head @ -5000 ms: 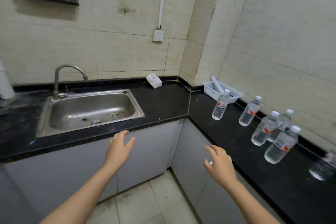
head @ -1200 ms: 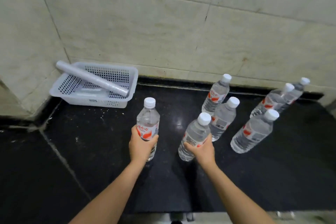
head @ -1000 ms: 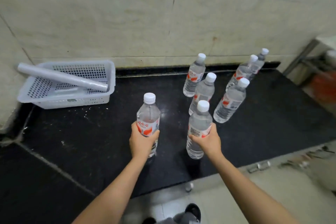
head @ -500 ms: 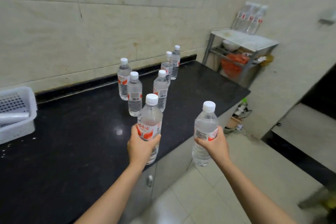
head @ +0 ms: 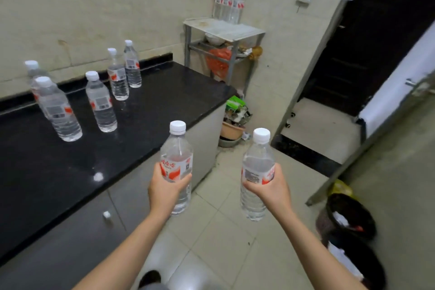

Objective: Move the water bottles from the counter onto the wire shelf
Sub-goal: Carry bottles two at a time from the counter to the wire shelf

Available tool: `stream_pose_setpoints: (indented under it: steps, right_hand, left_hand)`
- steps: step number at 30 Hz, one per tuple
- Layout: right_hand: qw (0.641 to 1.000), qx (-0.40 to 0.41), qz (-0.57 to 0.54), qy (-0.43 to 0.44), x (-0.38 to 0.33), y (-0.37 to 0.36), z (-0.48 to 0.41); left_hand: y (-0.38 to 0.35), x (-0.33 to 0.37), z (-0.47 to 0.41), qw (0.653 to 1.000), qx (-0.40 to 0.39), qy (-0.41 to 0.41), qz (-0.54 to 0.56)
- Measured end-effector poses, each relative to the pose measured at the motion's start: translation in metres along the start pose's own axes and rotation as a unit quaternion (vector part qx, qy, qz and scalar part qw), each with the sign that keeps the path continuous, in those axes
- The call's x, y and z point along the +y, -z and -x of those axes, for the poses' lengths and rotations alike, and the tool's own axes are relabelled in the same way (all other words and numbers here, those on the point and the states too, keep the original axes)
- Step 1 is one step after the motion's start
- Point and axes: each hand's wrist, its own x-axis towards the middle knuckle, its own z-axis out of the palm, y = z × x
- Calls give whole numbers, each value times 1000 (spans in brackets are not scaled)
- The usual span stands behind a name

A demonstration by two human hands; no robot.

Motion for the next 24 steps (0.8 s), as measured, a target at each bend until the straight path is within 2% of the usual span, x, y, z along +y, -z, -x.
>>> stream_pose_setpoints:
  steps: [8,14,20,24]
  right_hand:
    - [990,111,-17,-85,51,71,12]
    - [988,135,-11,-76,50,99,-7]
    - [991,124,-15,-42,34,117,-81]
    - [994,101,-5,-28,30,121,-154]
  left_hand:
    - [-83,25,24,994,-103,-33,-12]
    - [-130,35,16,988,-143,-51,8]
    - [-182,57,-28,988,-134,-71,8]
    - [-228,62,-83,993,-99,-63,8]
